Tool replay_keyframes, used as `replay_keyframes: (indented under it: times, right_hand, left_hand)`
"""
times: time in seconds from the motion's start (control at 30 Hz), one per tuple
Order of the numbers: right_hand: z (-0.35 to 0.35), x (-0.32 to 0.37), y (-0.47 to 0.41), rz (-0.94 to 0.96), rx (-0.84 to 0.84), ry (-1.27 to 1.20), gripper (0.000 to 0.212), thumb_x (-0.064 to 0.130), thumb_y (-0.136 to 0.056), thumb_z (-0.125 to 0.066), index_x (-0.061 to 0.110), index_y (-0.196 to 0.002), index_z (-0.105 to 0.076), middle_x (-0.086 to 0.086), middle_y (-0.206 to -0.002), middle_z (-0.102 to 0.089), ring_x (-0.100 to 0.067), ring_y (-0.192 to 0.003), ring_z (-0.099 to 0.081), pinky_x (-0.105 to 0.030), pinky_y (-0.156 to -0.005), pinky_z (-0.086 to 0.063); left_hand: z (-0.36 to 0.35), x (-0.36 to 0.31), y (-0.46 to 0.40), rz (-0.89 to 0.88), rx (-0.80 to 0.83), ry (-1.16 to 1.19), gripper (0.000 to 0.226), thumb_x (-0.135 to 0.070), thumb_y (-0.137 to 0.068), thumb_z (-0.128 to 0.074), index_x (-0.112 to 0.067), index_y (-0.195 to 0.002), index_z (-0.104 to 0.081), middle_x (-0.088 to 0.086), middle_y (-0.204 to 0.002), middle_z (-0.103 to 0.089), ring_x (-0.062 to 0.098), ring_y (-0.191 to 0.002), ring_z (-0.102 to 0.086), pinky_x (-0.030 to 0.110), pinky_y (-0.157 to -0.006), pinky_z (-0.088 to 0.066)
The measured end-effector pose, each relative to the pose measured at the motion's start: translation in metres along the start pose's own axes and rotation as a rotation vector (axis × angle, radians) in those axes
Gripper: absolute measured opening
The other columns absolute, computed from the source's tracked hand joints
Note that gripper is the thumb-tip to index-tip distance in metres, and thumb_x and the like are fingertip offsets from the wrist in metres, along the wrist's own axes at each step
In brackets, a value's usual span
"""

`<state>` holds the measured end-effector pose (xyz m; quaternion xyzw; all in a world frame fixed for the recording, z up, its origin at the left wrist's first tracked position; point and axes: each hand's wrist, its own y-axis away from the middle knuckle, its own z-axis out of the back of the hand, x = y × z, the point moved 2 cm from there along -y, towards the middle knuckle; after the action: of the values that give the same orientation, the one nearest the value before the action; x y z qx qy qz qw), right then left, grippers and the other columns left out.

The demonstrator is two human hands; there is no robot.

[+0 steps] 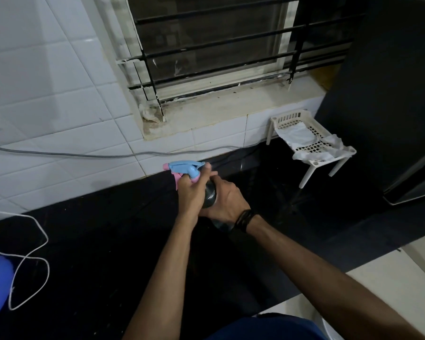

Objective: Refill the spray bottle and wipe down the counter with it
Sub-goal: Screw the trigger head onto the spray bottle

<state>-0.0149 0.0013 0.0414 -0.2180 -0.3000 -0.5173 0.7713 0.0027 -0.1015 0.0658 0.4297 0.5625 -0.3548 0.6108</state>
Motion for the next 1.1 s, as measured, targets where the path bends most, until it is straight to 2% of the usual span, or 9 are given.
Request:
replay_keyframes:
  times: [0.1, 0.2, 0.33, 0.5, 0.67, 0.8, 0.93, 1.0, 1.1]
  right_hand:
    - [0.011, -0.007, -0.003, 0.026, 0.209, -0.121, 0.074, 0.042, -0.054, -0.086, 0.018, -0.116, -0.056, 0.007, -0.103, -0.069, -0.008, -0.092, -0.067, -0.028, -0.083, -0.058]
    - [0.017, -0.010, -0.003, 0.035, 0.314, -0.165, 0.074, 0.041, -0.055, -0.089, 0.021, -0.119, -0.057, 0.011, -0.104, -0.068, -0.002, -0.094, -0.066, -0.028, -0.085, -0.058]
    - [0.007, -0.007, 0.005, -0.020, 0.065, -0.128, 0.087, 0.052, -0.056, -0.084, 0.023, -0.131, -0.049, 0.007, -0.115, -0.067, -0.009, -0.101, -0.066, -0.032, -0.090, -0.056]
    - [-0.007, -0.002, 0.017, -0.004, -0.106, 0.156, 0.059, 0.045, -0.075, -0.074, 0.016, -0.118, -0.045, -0.004, -0.112, -0.058, -0.023, -0.088, -0.064, -0.041, -0.075, -0.055]
    - [-0.006, -0.013, 0.018, -0.042, -0.001, 0.034, 0.075, 0.053, -0.059, -0.080, 0.018, -0.118, -0.050, 0.003, -0.106, -0.065, -0.016, -0.091, -0.066, -0.034, -0.081, -0.056]
    - [0.006, -0.019, 0.018, 0.042, 0.237, -0.226, 0.069, 0.030, -0.057, -0.090, 0.022, -0.116, -0.056, 0.014, -0.103, -0.064, -0.001, -0.095, -0.064, -0.019, -0.082, -0.053]
    - [0.020, -0.021, 0.019, 0.047, 0.551, -0.255, 0.064, 0.020, -0.066, -0.089, 0.034, -0.115, -0.050, 0.020, -0.107, -0.057, 0.008, -0.096, -0.056, -0.004, -0.081, -0.043]
    - [0.022, -0.021, 0.020, 0.040, 0.560, -0.314, 0.062, 0.019, -0.066, -0.089, 0.029, -0.116, -0.054, 0.014, -0.110, -0.061, 0.003, -0.097, -0.060, -0.010, -0.084, -0.046]
    - [0.014, -0.019, 0.020, 0.031, 0.313, -0.272, 0.081, 0.037, -0.060, -0.088, 0.023, -0.132, -0.054, 0.007, -0.116, -0.068, -0.005, -0.104, -0.064, -0.025, -0.093, -0.052]
  left_hand:
    - [0.013, -0.003, 0.001, -0.105, 0.340, 0.002, 0.034, -0.037, -0.100, -0.054, -0.017, -0.087, -0.079, 0.003, -0.115, -0.076, 0.010, -0.124, -0.061, 0.027, -0.110, -0.040]
    - [0.016, -0.007, -0.001, -0.122, 0.566, 0.028, 0.036, -0.031, -0.101, -0.050, -0.025, -0.074, -0.072, 0.009, -0.125, -0.071, 0.016, -0.135, -0.053, 0.034, -0.116, -0.034]
    - [0.000, -0.004, -0.002, 0.014, 0.167, 0.012, 0.013, -0.030, -0.089, -0.073, -0.017, -0.092, -0.075, 0.004, -0.103, -0.077, 0.017, -0.106, -0.070, 0.029, -0.091, -0.050]
    - [-0.021, 0.003, 0.008, 0.171, -0.338, 0.053, 0.036, -0.046, -0.082, -0.078, -0.010, -0.087, -0.074, -0.002, -0.082, -0.077, 0.005, -0.071, -0.071, 0.018, -0.062, -0.049]
    - [-0.012, 0.006, 0.009, 0.100, -0.073, -0.022, 0.039, -0.038, -0.096, -0.062, -0.010, -0.069, -0.063, 0.002, -0.083, -0.079, 0.006, -0.086, -0.073, 0.020, -0.083, -0.049]
    - [-0.002, 0.000, 0.015, -0.015, 0.349, 0.000, 0.053, -0.030, -0.102, -0.054, 0.008, -0.065, -0.049, 0.014, -0.097, -0.078, 0.014, -0.115, -0.069, 0.032, -0.106, -0.045]
    - [0.006, -0.005, 0.016, 0.008, 0.706, 0.008, 0.043, -0.025, -0.103, -0.048, -0.010, -0.063, -0.039, 0.022, -0.102, -0.076, 0.024, -0.123, -0.064, 0.034, -0.109, -0.045]
    - [0.005, -0.005, 0.014, 0.013, 0.701, -0.007, 0.044, -0.024, -0.103, -0.050, 0.001, -0.067, -0.046, 0.020, -0.106, -0.076, 0.024, -0.123, -0.064, 0.032, -0.108, -0.046]
    - [-0.004, 0.003, 0.011, 0.039, 0.337, -0.001, 0.035, -0.026, -0.094, -0.067, 0.006, -0.081, -0.061, 0.010, -0.101, -0.078, 0.017, -0.106, -0.072, 0.031, -0.097, -0.050]
